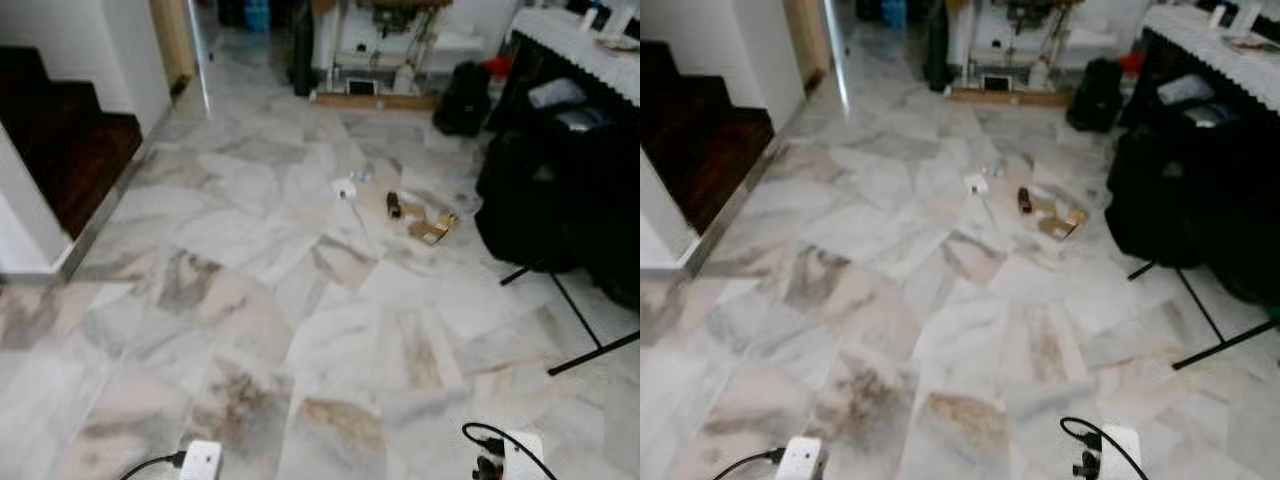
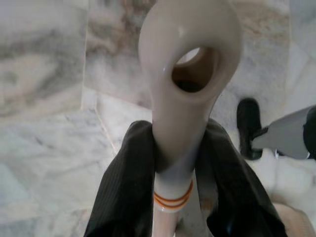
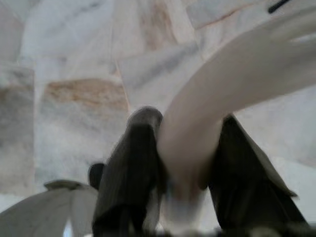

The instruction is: Sweep floor

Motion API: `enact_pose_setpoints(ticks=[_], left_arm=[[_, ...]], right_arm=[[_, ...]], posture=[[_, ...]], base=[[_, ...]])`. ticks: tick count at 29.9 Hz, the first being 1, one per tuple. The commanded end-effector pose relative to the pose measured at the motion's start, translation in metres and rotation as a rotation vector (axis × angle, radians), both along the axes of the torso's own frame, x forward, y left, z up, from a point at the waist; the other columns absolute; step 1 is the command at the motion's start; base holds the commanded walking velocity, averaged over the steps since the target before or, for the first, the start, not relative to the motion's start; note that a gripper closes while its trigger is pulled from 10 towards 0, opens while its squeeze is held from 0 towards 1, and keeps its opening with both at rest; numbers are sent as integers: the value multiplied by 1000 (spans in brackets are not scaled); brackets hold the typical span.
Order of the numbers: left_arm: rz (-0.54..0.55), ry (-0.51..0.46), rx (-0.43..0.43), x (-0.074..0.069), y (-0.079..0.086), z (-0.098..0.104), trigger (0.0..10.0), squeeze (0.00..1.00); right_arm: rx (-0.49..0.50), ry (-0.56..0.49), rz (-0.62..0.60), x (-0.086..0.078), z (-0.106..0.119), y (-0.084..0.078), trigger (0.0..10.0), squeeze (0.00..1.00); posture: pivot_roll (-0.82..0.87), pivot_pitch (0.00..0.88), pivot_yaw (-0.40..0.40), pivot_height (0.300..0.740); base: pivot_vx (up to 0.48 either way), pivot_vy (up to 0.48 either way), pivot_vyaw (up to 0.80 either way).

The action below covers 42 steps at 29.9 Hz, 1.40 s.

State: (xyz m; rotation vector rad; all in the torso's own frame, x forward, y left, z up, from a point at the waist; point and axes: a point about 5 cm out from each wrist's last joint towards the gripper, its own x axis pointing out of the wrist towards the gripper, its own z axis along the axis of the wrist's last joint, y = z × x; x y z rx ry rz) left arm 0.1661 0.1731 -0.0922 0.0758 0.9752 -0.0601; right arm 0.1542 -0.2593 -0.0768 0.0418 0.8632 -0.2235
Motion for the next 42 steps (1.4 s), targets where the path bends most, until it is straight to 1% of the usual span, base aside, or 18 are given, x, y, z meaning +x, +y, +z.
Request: enact_pose_setpoints(ticks=[1, 4, 7, 8, 10, 12, 13, 14, 15, 19, 23, 28, 34, 37, 38, 42], left_arm=[[-8, -10, -53, 2, -12, 0, 10000, 0], [-5, -28, -38, 7, -6, 3, 10000, 0], [34, -57, -21, 15, 5, 8, 10000, 0], [48, -82, 2, 19, 12, 11, 10000, 0], [66, -111, 31, 25, 20, 15, 10000, 0], [88, -128, 57, 30, 29, 19, 10000, 0], [94, -131, 61, 30, 33, 20, 10000, 0], [98, -132, 63, 31, 35, 20, 10000, 0], [106, -141, 65, 32, 40, 22, 10000, 0], [75, -147, 78, 36, 46, 26, 10000, 0], [74, -158, 88, 42, 54, 31, 10000, 0], [87, -165, 89, 44, 55, 32, 10000, 0], [87, -157, 74, 42, 47, 29, 10000, 0], [92, -152, 67, 40, 43, 27, 10000, 0], [103, -148, 60, 39, 42, 26, 10000, 0], [122, -138, 50, 34, 38, 23, 10000, 0]], right_arm=[[2, -25, 24, 10, 3, 5, 10000, 0], [14, -38, 19, 16, 3, 11, 10000, 0], [29, -41, 31, 19, 2, 21, 10000, 0], [39, -43, 32, 20, 1, 26, 10000, 0], [51, -42, 30, 20, 0, 32, 10000, 0], [69, -34, 30, 17, -3, 40, 10000, 0], [74, -31, 28, 16, -5, 43, 10000, 0], [77, -30, 26, 15, -5, 45, 10000, 0], [88, -22, 12, 12, -8, 49, 10000, 0], [111, 4, -41, 0, -14, 55, 10000, 0], [117, -2, -70, -2, -15, 59, 10000, 0], [112, 2, -86, -6, -16, 57, 10000, 0], [97, -1, -85, -7, -15, 52, 10000, 0], [89, 1, -77, -6, -15, 50, 10000, 0], [77, 1, -46, -4, -14, 51, 10000, 0], [49, 1, 9, 0, -12, 48, 10000, 0]], posture=[[-88, 0, -83, 740], [-78, 0, -68, 740], [-69, 0, -51, 740], [-67, 0, -39, 740], [-66, 0, -23, 740], [-64, 0, -5, 740], [-63, 0, 16, 740], [-63, 0, 16, 740], [-67, 0, 40, 740], [-79, 0, 81, 740], [-98, 0, 105, 740], [-117, 0, 110, 740], [-122, 0, 95, 740], [-123, 0, 73, 740], [-122, 0, 61, 740], [-122, 0, 37, 740]], base=[[412, 0, 0], [412, 0, 0], [412, 0, 0], [412, 0, 0], [414, 0, 0], [414, 0, 0], [416, 0, 0], [416, 0, 0], [412, 0, 0], [420, 0, 0], [422, 0, 0], [459, 0, 0], [471, 0, 0], [480, 0, 0], [480, 0, 0], [480, 0, 0]])
